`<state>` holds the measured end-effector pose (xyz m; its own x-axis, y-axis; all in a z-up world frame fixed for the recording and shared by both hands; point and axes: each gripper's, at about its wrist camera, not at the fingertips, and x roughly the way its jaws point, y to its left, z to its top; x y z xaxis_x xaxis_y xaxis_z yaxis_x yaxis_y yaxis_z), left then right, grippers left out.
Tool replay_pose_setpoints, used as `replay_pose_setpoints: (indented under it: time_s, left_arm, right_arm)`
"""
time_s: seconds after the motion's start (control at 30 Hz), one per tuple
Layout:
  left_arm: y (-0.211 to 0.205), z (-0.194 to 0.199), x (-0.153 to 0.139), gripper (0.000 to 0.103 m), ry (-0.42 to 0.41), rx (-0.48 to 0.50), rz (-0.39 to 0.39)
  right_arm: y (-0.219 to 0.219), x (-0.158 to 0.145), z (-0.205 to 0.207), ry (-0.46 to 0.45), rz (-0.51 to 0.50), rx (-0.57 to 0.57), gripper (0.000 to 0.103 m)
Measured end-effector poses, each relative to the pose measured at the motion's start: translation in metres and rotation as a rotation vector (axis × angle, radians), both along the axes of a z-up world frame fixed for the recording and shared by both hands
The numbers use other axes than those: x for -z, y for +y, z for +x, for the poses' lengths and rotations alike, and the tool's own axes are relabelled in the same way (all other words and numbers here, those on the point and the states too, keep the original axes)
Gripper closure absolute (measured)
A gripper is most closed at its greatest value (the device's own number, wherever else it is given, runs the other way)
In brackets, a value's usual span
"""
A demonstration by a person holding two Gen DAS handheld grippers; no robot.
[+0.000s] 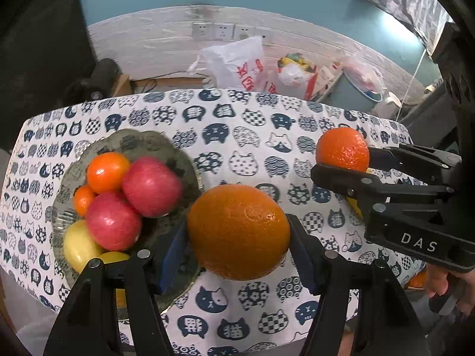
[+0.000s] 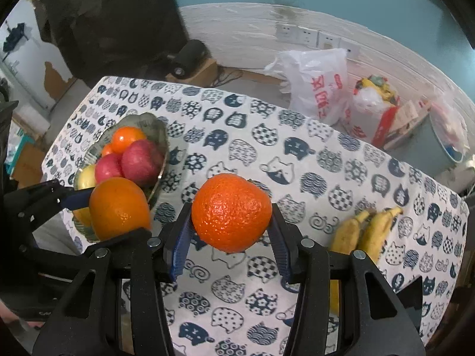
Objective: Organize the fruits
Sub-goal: 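Carry the tangerine with the right gripper while the left gripper carries the large orange to the plate, then release the large orange onto the plate with the left gripper while the right gripper lowers the tangerine onto it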
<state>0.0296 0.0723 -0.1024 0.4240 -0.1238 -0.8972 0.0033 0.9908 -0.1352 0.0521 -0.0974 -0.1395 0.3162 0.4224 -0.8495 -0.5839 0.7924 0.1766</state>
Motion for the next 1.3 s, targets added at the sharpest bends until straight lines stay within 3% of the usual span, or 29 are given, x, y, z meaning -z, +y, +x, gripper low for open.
replay_pose_setpoints:
  time_s: [0.5, 0.8, 1.0, 1.3]
  left_arm:
    - [0.045, -0.007, 0.023, 0.036, 0.062, -0.079, -0.02]
    - [0.066, -0.008, 0.049, 0.036, 0.151, -0.133, -0.036]
    - [0.071, -0.013, 0.037, 0.028, 0.12, -0.138, -0.033]
    - [0.086, -0.025, 0.026, 0.028, 0.101, -0.149, -0.003]
  right_arm:
    - [0.049, 0.008, -0.006, 0.018, -0.023, -0.078, 0.055]
    - [0.07, 0.013, -0.007, 0.027, -0.036, -0.107, 0.055]
    - [0.084, 0.016, -0.007, 0.034, -0.041, -0.124, 0.055]
    - [0.105, 0.029, -0.01, 0.066, -0.056, -0.158, 0.055]
